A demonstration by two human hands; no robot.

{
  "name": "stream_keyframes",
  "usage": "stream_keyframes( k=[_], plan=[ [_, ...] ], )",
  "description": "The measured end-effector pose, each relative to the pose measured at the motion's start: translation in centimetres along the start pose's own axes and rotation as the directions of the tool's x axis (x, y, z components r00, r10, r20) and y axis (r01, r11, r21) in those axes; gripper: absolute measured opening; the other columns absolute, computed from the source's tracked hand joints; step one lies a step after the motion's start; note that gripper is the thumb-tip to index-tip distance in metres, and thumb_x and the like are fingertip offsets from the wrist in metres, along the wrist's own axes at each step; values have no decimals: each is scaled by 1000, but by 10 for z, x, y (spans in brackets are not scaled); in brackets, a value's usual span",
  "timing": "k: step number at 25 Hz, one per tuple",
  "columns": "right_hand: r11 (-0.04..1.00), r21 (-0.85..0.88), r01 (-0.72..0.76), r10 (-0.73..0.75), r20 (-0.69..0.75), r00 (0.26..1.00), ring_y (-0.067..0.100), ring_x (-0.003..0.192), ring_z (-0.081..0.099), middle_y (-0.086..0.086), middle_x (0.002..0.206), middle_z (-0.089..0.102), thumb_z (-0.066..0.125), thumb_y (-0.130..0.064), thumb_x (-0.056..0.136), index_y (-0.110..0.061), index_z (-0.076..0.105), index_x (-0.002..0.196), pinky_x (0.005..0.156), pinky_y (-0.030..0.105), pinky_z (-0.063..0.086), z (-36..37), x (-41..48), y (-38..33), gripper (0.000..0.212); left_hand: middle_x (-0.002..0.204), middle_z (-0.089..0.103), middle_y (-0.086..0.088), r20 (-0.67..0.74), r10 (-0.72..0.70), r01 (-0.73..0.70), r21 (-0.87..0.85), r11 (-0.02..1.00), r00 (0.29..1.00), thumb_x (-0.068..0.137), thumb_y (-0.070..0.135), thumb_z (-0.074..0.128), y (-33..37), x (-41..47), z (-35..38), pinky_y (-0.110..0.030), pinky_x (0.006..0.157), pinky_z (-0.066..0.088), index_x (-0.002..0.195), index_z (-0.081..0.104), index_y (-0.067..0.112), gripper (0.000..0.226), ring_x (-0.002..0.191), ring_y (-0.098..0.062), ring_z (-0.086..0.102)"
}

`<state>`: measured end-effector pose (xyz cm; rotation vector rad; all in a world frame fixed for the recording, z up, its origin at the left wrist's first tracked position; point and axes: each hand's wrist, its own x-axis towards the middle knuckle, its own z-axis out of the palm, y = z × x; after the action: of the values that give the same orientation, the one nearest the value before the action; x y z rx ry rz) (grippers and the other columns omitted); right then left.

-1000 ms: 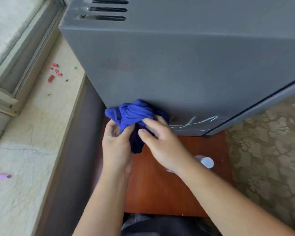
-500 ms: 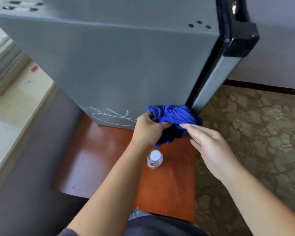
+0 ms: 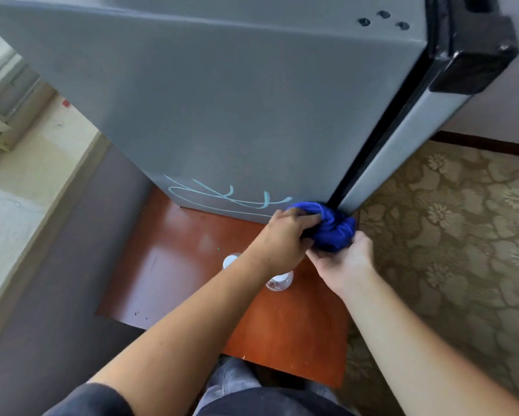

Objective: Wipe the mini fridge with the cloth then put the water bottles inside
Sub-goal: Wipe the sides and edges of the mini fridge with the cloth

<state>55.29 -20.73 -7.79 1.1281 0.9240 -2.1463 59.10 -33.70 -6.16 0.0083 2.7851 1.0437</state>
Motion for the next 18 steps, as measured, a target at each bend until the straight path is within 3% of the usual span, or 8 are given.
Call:
stream_keyframes(
  k=[2, 4, 6, 9, 12, 14, 16, 18],
  plan=[
    [996, 84, 32, -25, -87, 996, 34, 114, 65, 17, 128, 69, 30, -34, 100, -16, 66, 132, 79, 43, 54, 7, 11, 6, 51, 130, 55, -6, 137, -70, 62, 65, 996, 988, 91, 27, 63, -11, -2, -10, -38, 107, 39, 144, 56, 30, 54, 119, -31, 50],
    [994, 94, 56, -43, -134, 990, 32, 120, 64, 14, 129, 69, 31, -33, 101, -18, 65, 135, 83, 40, 54, 8, 20, 12, 50, 140, 46, -8, 270, -146, 149, 10, 989, 952, 96, 34, 64, -17, -4, -16, -36, 117, 31, 153, 44, 30, 61, 131, -28, 44],
    [996, 69, 57, -47, -146, 988, 28, 108, 68, 13, 116, 74, 32, -31, 101, -16, 68, 126, 78, 38, 55, 10, 28, 17, 46, 145, 44, -8, 367, -149, 172, -31, 985, 918, 98, 38, 62, -21, -1, -17, -29, 112, 34, 153, 42, 24, 60, 133, -25, 46],
    [997, -72, 34, -46, -163, 986, 25, 90, 70, 9, 91, 78, 32, -32, 103, -17, 69, 106, 71, 37, 55, 19, 34, 19, 40, 117, 60, -9, 363, -150, 180, -49, 982, 920, 100, 32, 58, -29, 9, -20, -24, 79, 35, 137, 53, 13, 42, 100, -26, 57],
    [951, -307, -37, 2, -116, 993, 30, 106, 69, 15, 116, 74, 33, -33, 104, -12, 67, 124, 91, 44, 55, 26, 32, 27, 44, 73, 53, 0, 319, -172, 236, -173, 956, 932, 100, 29, 57, -48, 6, -30, -31, 64, 35, 104, 58, 12, 17, 61, -17, 43],
    [904, -424, -61, 32, -75, 997, 31, 119, 66, 15, 129, 70, 34, -32, 105, -13, 63, 134, 106, 42, 48, 31, 27, 36, 45, 63, 46, 2, 292, -191, 267, -250, 931, 937, 99, 29, 58, -62, -2, -41, -34, 60, 36, 84, 50, 16, 22, 57, -18, 37],
    [866, -498, -36, 26, -26, 999, 29, 120, 66, 14, 131, 70, 34, -31, 107, -14, 62, 136, 98, 34, 50, 40, 21, 41, 44, 64, 49, 6, 264, -193, 281, -355, 892, 945, 97, 32, 59, -72, -11, -54, -35, 63, 41, 77, 48, 27, 24, 59, -18, 41],
    [831, -556, 5, 5, 17, 1000, 27, 120, 66, 13, 129, 71, 33, -31, 108, -15, 61, 137, 93, 30, 48, 53, 11, 48, 43, 72, 60, 2, 234, -175, 267, -461, 846, 956, 92, 38, 59, -80, -23, -70, -42, 73, 53, 83, 55, 29, 13, 68, -22, 52]
  ],
)
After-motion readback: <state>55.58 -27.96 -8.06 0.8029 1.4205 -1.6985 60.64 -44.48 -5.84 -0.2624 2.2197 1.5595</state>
